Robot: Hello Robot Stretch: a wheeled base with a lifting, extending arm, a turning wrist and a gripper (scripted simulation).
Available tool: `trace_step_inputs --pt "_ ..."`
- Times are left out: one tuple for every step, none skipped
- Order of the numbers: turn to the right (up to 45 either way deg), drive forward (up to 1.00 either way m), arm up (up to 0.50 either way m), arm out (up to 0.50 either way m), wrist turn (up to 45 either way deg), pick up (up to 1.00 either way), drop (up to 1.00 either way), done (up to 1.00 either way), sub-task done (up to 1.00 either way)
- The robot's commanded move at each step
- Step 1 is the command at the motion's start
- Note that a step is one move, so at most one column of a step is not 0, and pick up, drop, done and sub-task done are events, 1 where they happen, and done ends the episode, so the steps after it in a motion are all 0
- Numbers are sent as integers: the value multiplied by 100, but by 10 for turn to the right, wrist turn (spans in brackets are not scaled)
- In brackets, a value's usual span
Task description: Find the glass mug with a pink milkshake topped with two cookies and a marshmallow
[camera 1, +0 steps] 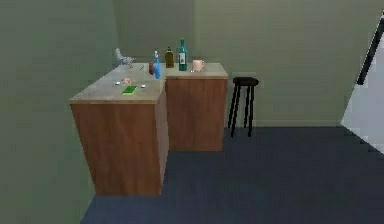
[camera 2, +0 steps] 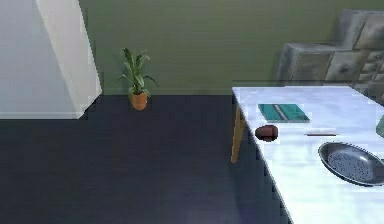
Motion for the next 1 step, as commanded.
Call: trace_step_inputs --pt "-450 0 0 0 0 0 0 0 0"
